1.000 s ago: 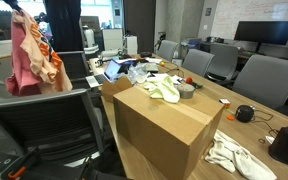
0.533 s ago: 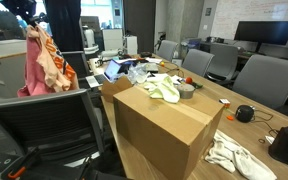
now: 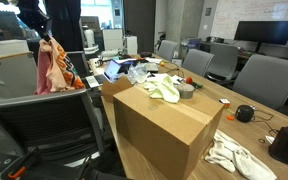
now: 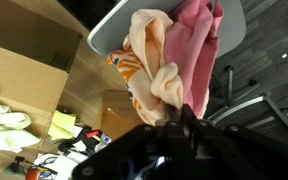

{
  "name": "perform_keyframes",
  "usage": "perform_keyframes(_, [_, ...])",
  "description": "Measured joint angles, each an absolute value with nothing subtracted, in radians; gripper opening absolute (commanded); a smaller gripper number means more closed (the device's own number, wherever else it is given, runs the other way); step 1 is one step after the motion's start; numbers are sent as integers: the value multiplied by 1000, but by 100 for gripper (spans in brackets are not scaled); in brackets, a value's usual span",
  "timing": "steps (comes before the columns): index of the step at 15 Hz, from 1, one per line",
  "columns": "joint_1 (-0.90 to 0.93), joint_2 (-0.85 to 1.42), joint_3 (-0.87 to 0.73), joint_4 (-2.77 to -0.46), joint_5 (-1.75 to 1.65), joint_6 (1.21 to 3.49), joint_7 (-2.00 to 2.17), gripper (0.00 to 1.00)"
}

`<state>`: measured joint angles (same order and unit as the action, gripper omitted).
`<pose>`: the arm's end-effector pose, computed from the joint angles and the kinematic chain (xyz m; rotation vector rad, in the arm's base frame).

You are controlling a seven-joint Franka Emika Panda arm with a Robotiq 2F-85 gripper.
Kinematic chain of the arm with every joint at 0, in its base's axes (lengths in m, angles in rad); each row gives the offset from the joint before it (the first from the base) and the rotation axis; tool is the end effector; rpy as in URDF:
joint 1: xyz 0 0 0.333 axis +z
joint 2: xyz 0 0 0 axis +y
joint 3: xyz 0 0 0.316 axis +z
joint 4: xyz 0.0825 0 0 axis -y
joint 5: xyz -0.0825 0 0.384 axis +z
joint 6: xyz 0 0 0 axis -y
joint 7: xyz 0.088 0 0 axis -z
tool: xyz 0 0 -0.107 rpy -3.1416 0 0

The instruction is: Move the t-shirts from the top of the brown box to the backrest of the grey chair

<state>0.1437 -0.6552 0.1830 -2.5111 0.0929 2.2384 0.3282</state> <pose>0.3645 0.1348 0.5340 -3.0010 0.0922 -0.5564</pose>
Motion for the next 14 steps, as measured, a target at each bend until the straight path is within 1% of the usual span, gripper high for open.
perform_keyframes(9, [100,-1060,109,-2742,109,2268,330,2])
perform_keyframes(11, [83,-1101,106,-2763,109,2253,330,2])
perform_keyframes(14, [62,-1105,107,-2765,109,2200,329,2])
